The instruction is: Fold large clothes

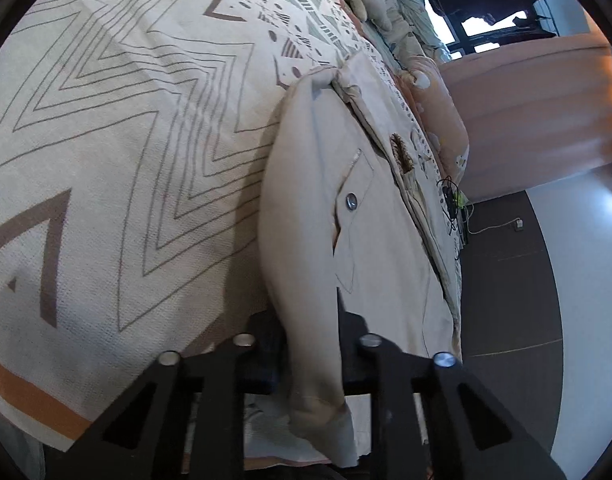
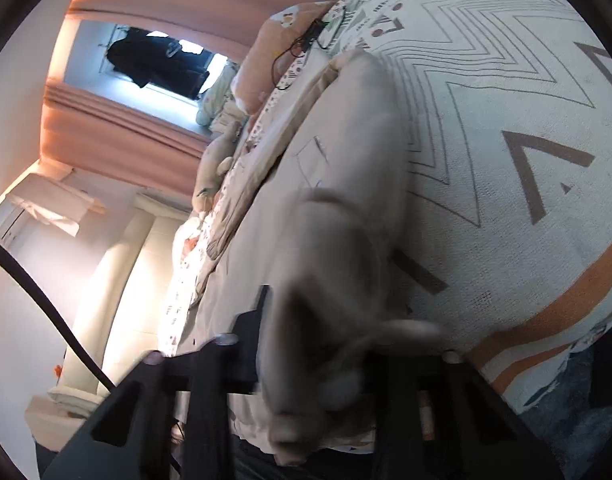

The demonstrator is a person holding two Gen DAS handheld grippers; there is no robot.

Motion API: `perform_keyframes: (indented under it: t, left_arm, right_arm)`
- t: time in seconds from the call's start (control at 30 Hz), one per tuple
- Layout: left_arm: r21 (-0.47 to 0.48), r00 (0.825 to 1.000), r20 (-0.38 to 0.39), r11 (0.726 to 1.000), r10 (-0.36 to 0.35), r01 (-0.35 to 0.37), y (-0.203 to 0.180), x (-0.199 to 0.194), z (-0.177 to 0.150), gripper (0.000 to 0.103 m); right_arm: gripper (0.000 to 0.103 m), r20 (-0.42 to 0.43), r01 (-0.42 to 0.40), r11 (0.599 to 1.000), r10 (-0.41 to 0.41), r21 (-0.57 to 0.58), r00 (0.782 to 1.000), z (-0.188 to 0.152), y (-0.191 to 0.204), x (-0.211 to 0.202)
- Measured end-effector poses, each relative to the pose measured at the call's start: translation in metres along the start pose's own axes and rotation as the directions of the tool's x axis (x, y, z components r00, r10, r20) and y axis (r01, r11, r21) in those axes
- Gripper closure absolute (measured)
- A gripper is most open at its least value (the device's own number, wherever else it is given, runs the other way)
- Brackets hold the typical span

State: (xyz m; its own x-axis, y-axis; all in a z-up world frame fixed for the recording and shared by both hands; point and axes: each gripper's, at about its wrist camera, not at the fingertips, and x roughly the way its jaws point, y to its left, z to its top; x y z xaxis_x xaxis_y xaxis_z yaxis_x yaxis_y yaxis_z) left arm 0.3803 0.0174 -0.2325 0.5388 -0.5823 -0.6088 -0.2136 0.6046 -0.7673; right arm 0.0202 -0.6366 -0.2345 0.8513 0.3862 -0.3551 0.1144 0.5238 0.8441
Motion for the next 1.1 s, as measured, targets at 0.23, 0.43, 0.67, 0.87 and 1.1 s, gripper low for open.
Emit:
perform_keyframes:
  t: [0.23,0.43,0.67,0.87,1.1]
  left_arm:
    - [0.001,0.992,0.090,0.996,-0.084,0.084,0.000,-0.032,-0.003,0.089]
    - [0.025,0.979,0.144,0.989,-0.146,0.144,0.000,-0.073,-0.003,0.090]
    - [0.056,0.967,0.166,0.981,-0.193,0.186,0.008,-0.122,-0.021,0.090]
    - [0.075,0.966,0.177,0.981,-0.190,0.179,0.023,-0.154,-0.047,0.092]
    - [0.102,0.968,0.166,0.980,-0.188,0.173,0.033,-0.174,-0.077,0.093]
  right_arm:
    - [0.098,0.041,-0.001,0.998,0.004,-0.064,0.999,-0.007,0.048,-0.022]
    - [0.098,0.070,-0.049,0.993,0.057,-0.109,0.996,-0.016,0.095,-0.050]
    - [0.098,0.070,-0.091,0.981,0.104,-0.173,0.992,-0.040,0.144,-0.085]
    - [0.098,0.065,-0.126,0.966,0.144,-0.227,0.987,-0.068,0.152,-0.125]
    - [0.098,0.054,-0.131,0.960,0.149,-0.247,0.987,-0.078,0.123,-0.142]
